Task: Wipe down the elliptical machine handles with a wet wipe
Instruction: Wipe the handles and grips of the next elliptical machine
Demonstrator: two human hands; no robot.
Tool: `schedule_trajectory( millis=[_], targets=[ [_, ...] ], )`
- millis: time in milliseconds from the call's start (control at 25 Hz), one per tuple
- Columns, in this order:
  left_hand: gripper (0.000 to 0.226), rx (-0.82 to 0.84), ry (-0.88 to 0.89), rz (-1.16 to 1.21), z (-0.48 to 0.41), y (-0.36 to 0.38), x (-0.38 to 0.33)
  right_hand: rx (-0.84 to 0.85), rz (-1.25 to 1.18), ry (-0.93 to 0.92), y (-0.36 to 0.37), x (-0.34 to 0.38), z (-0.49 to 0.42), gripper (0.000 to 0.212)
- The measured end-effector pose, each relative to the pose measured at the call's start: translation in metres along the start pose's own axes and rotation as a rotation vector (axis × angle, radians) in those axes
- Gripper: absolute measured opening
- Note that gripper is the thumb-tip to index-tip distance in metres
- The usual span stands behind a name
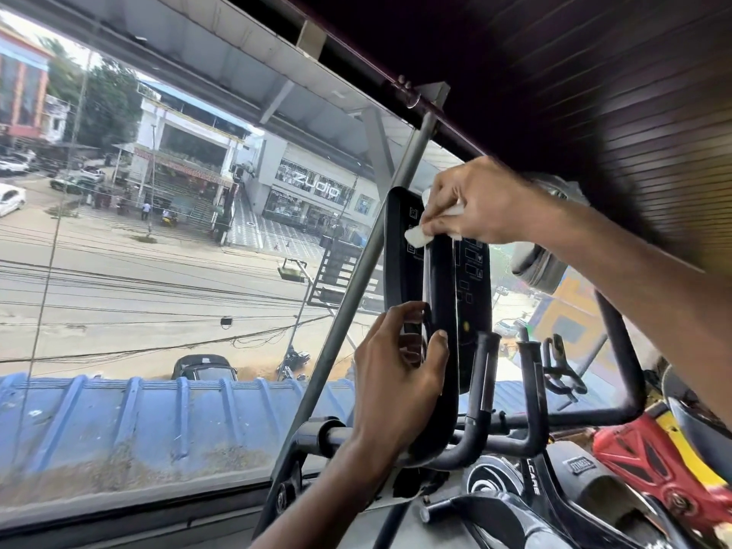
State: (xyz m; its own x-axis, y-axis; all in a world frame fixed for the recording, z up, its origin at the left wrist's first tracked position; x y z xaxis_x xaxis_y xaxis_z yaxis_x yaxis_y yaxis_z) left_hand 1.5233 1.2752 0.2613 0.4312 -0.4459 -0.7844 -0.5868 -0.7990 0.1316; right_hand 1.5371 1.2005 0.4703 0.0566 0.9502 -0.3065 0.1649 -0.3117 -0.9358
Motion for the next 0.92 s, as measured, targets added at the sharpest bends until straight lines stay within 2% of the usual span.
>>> schedule_trajectory(
  millis=[80,120,240,320,400,520,640,720,840,920],
  targets=[
    [0.032,0.003,0.014,-0.005,0.000,-0.001,-0.002,0.188,-0.009,0.000,0.006,0.002,0.003,0.009],
    [0.033,-0.001,0.019,-0.005,0.000,-0.001,-0.003,0.169,0.006,-0.009,0.004,0.002,0.000,0.010],
    [0.031,-0.023,0.023,-0.011,0.001,-0.002,-0.003,-0.161,0.084,-0.024,-0.013,-0.003,-0.015,0.016],
    [0.030,-0.030,0.027,-0.017,0.004,-0.003,-0.003,-0.237,0.147,-0.012,-0.015,-0.002,-0.018,0.017],
    [0.029,-0.031,0.027,-0.006,0.007,-0.005,-0.001,-0.117,0.180,-0.003,-0.008,0.003,-0.018,0.014],
    [0.026,-0.038,0.014,0.008,0.013,-0.006,0.003,0.192,0.117,0.021,0.018,0.019,-0.006,0.006],
    [0.022,-0.038,-0.006,0.028,0.022,-0.006,0.008,0.430,0.169,-0.078,0.047,0.043,0.010,0.005],
    [0.020,-0.037,-0.031,0.063,0.027,-0.004,0.011,0.449,0.201,-0.103,0.049,0.051,0.016,0.007],
    [0.020,-0.051,-0.055,0.098,0.030,-0.002,0.015,0.336,0.234,-0.086,0.043,0.056,0.020,0.008],
    [0.017,-0.062,-0.051,0.093,0.031,-0.003,0.015,0.391,0.226,-0.102,0.052,0.062,0.030,0.009]
  ],
)
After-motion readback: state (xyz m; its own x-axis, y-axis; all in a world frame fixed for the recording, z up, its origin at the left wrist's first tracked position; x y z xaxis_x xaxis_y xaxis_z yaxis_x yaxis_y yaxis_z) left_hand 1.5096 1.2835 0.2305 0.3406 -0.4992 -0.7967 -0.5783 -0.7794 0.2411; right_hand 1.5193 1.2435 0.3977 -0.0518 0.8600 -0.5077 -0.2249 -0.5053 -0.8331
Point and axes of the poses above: each hand's wrist, its own z-axis away from the middle knuckle, its own y-axis out of the palm, x = y × z, the point moved 6 cm from there along -z, towards the middle knuckle, and after that the axes turned 9 degrees about x, right-handed, at the moved point
